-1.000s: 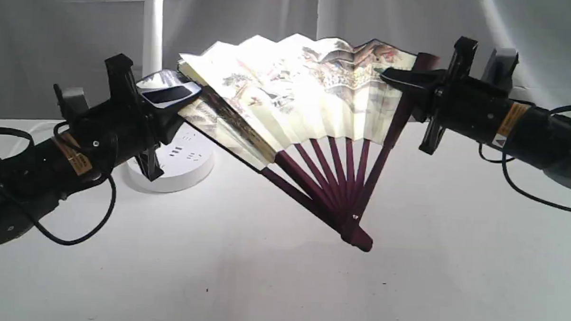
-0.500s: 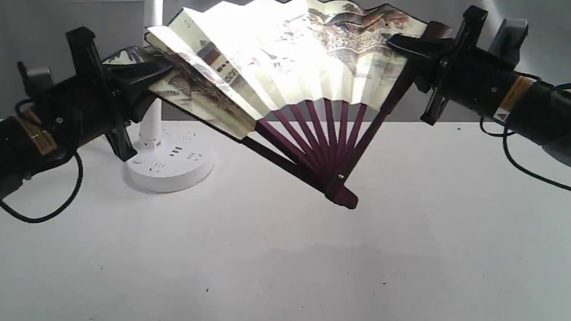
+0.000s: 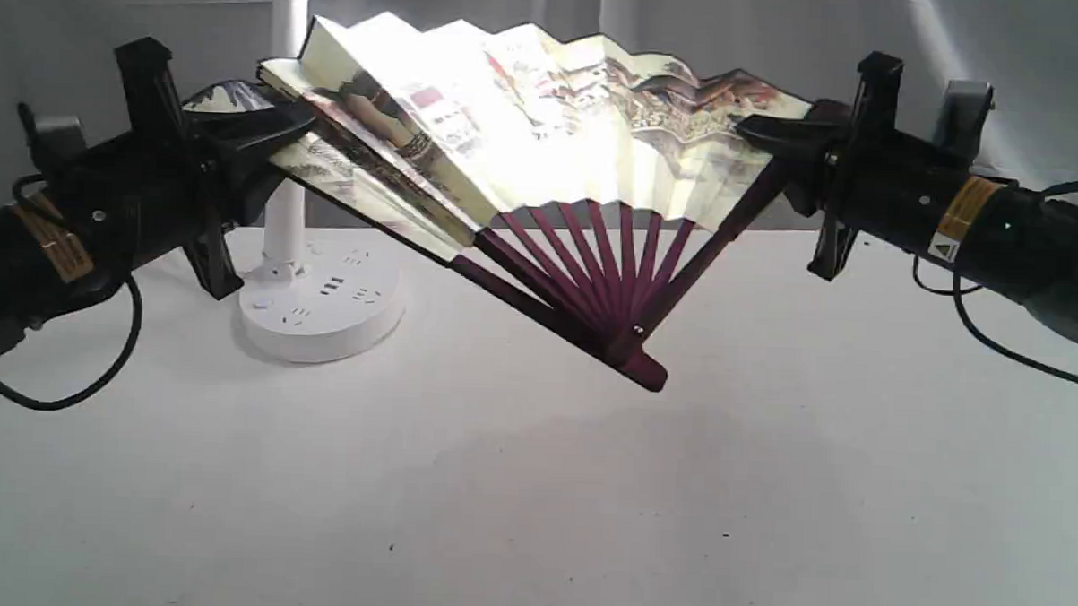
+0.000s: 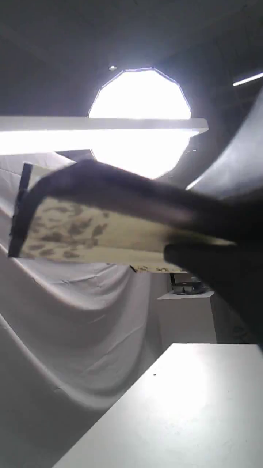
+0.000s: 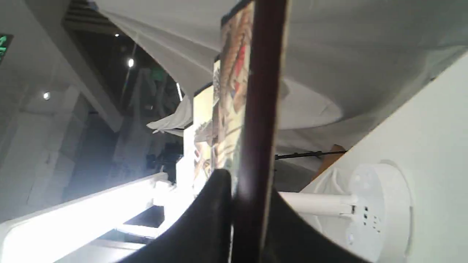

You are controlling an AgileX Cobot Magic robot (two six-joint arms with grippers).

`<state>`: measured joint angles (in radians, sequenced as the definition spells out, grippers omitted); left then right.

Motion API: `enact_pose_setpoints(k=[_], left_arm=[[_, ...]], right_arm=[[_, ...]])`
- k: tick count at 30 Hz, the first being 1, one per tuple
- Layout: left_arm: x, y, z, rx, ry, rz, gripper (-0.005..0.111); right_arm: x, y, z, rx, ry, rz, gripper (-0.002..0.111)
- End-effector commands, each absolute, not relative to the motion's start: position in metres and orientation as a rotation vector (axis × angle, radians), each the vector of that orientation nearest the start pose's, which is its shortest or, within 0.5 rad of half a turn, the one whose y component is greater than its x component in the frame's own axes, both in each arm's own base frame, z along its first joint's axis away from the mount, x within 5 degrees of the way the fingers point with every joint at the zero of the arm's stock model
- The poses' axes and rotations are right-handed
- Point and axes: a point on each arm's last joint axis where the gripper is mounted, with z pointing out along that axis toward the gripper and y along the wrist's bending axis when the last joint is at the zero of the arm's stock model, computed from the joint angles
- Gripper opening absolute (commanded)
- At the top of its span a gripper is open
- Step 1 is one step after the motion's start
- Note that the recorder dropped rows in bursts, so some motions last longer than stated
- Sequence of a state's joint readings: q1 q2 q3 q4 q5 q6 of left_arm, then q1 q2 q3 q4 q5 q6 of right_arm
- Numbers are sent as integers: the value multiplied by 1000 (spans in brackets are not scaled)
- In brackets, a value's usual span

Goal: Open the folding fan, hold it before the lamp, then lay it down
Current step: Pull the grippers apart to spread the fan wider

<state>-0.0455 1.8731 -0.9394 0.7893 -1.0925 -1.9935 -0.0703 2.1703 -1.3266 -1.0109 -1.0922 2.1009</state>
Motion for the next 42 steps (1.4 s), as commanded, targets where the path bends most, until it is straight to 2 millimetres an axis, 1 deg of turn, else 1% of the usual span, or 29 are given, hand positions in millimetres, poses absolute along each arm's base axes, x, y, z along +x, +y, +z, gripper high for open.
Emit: enact_pose_setpoints(k=[1, 3, 6, 9, 11, 13, 15, 17, 21, 24, 25, 29, 34, 38, 42], left_arm=[[367, -76, 229, -689, 1594, -1857, 0], [368, -76, 226, -702, 1630, -1824, 0], [368, -76, 227, -707, 1624, -1834, 0], [369, -75, 227, -743, 1614, -1845, 0], [369, -75, 226, -748, 1616, -1840, 0], [369, -75, 226, -744, 1619, -1839, 0], [369, -75, 226, -741, 1620, -1837, 0], [368, -75, 226, -736, 1627, -1836, 0], [368, -76, 225, -724, 1642, -1834, 0], [368, -76, 225, -724, 1642, -1834, 0], [368, -76, 225, -724, 1642, -1834, 0], [367, -76, 226, -732, 1639, -1846, 0], [368, -76, 225, -733, 1640, -1844, 0], [367, -77, 225, -729, 1650, -1850, 0], [366, -77, 224, -717, 1664, -1848, 0]], right_arm=[[450, 22, 161, 659, 1790, 1612, 0], [447, 17, 155, 694, 1746, 1661, 0], [444, 13, 152, 771, 1678, 1689, 0], [445, 12, 154, 784, 1656, 1693, 0], [445, 12, 160, 770, 1648, 1689, 0], [443, 13, 167, 740, 1677, 1668, 0], [441, 14, 170, 704, 1747, 1614, 0], [438, 16, 165, 652, 1862, 1535, 0], [435, 19, 164, 599, 1906, 1533, 0], [435, 21, 175, 583, 1793, 1656, 0], [435, 20, 179, 584, 1770, 1664, 0], [434, 16, 190, 594, 1852, 1496, 0], [432, 17, 207, 566, 1781, 1547, 0], [433, 18, 204, 587, 1806, 1509, 0], [433, 19, 203, 571, 1825, 1503, 0]])
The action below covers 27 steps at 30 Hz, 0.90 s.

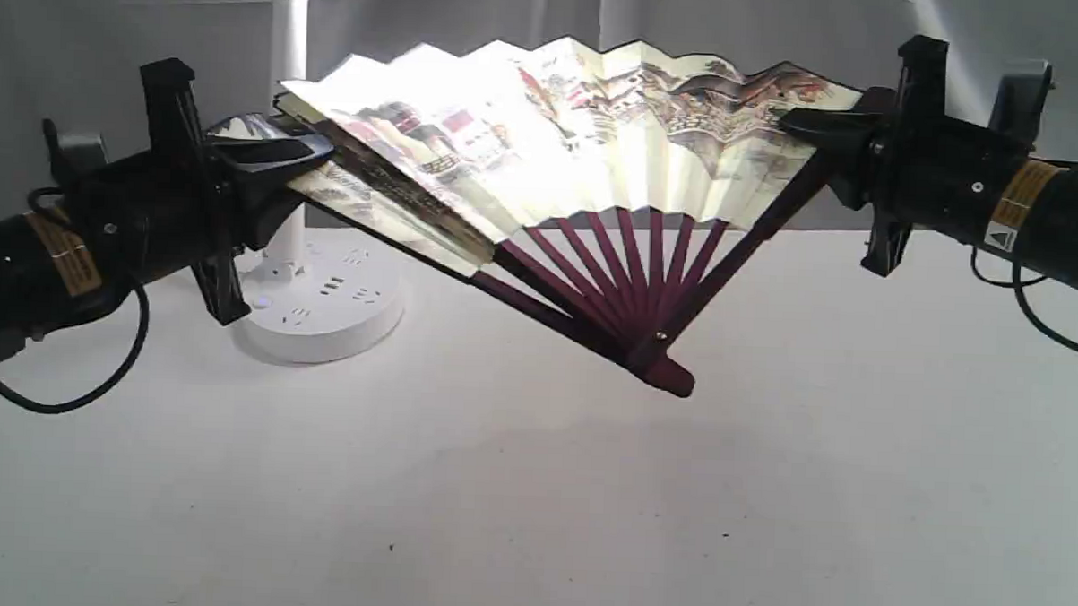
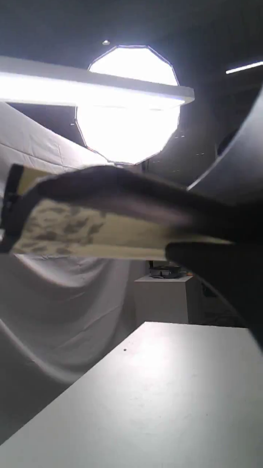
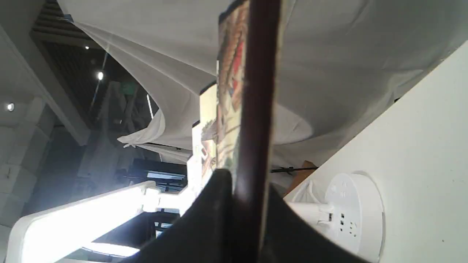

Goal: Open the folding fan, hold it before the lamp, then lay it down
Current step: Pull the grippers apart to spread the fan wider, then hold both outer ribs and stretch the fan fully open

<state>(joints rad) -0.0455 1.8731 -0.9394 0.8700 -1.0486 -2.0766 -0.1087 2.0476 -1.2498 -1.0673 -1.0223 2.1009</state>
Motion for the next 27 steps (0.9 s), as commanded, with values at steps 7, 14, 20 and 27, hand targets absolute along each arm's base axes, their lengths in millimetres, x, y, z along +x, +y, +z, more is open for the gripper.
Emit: enact_pose_setpoints(k=[7, 14, 20, 27], left_arm=[[366, -78, 224, -704, 1674, -1850, 0], [366, -77, 225, -715, 1656, -1855, 0], [366, -76, 228, -716, 1616, -1881, 0], [368, -57, 239, -721, 1490, -1912, 0]], right_arm=[[433, 8, 204, 601, 1798, 1492, 0], [432, -18, 207, 626, 1743, 1489, 0], [432, -23, 207, 635, 1733, 1486, 0], [434, -25, 210, 677, 1678, 1502, 0]])
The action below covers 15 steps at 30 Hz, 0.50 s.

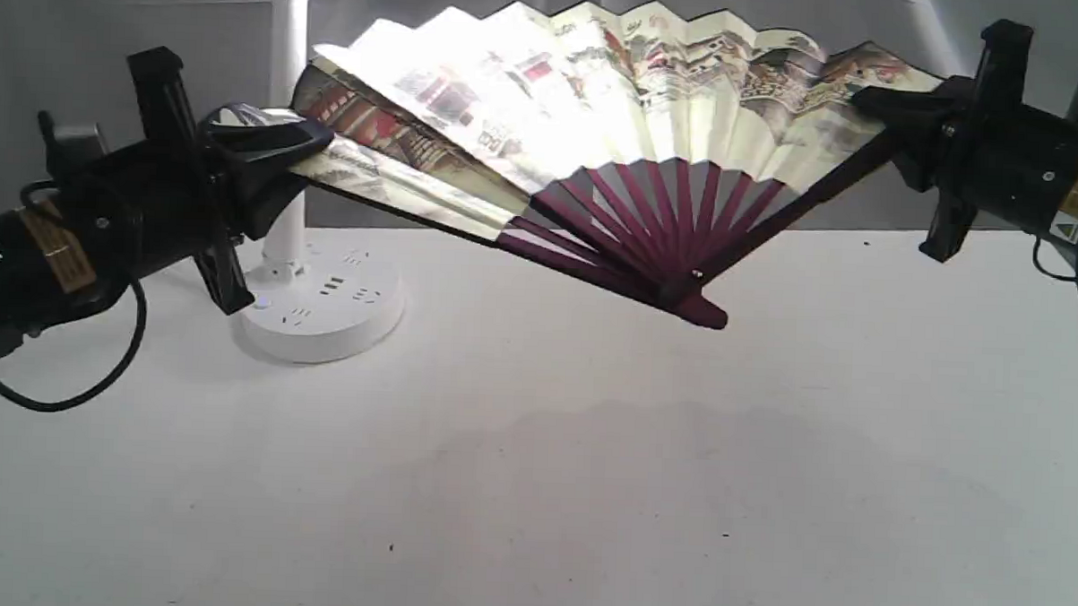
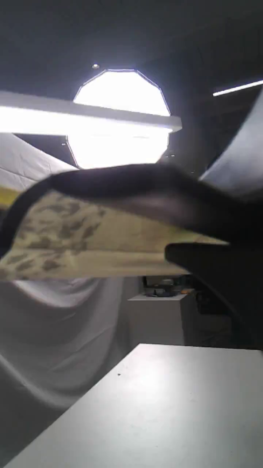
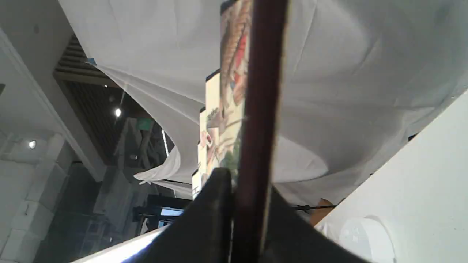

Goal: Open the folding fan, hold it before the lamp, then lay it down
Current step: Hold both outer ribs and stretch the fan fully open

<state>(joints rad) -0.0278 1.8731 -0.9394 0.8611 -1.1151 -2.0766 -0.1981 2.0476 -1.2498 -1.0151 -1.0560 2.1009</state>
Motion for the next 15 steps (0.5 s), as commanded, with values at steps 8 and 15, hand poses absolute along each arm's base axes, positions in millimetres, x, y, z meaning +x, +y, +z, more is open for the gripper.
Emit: enact_pose_setpoints(k=[8, 15], left_arm=[[364, -51, 251, -694, 1484, -1882, 0], [358, -50, 268, -683, 1509, -1809, 0]], right_arm=[[435, -26, 215, 695, 1612, 1543, 0], [436, -28, 213, 716, 1616, 1523, 0]])
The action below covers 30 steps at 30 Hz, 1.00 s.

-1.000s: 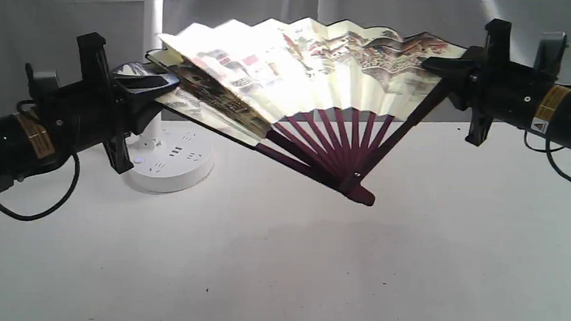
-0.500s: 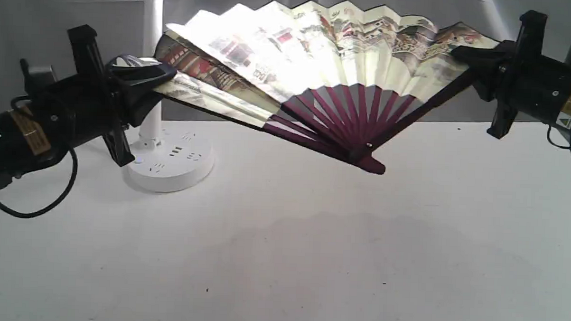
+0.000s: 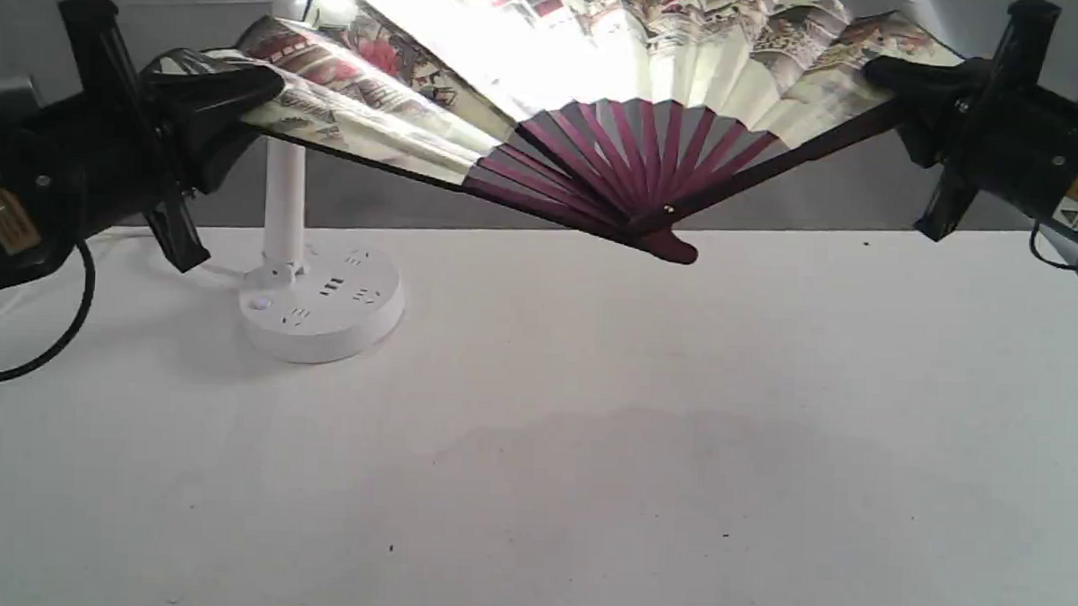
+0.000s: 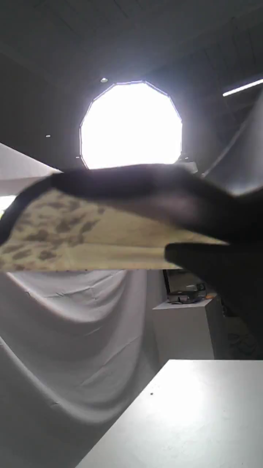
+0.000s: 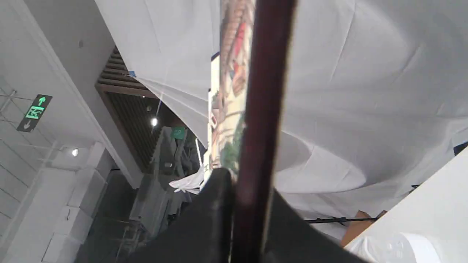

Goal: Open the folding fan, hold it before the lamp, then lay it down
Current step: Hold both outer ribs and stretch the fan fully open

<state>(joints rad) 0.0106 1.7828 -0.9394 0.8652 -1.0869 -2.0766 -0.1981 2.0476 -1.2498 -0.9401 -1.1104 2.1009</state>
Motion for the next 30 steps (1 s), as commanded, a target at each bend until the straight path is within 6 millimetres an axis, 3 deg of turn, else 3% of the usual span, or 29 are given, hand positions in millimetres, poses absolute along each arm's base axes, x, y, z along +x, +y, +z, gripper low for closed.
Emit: enact_pose_setpoints(k=[1, 9, 16, 20, 30], left_arm=[[358, -50, 266, -698, 1532, -1782, 0], [347, -37, 243, -868, 1578, -1691, 0], [331, -11, 225, -949, 1525, -1703, 0], [327, -6, 222, -958, 1515, -1706, 0], [324, -10, 230, -873, 1475, -1793, 0]], right_arm=[[436, -29, 212, 722, 1623, 1512, 0], [435, -34, 208, 731, 1668, 1460, 0], [428, -70, 204, 742, 1688, 1378, 0], [424, -86, 203, 751, 1698, 1340, 0], [422, -88, 204, 734, 1688, 1357, 0]])
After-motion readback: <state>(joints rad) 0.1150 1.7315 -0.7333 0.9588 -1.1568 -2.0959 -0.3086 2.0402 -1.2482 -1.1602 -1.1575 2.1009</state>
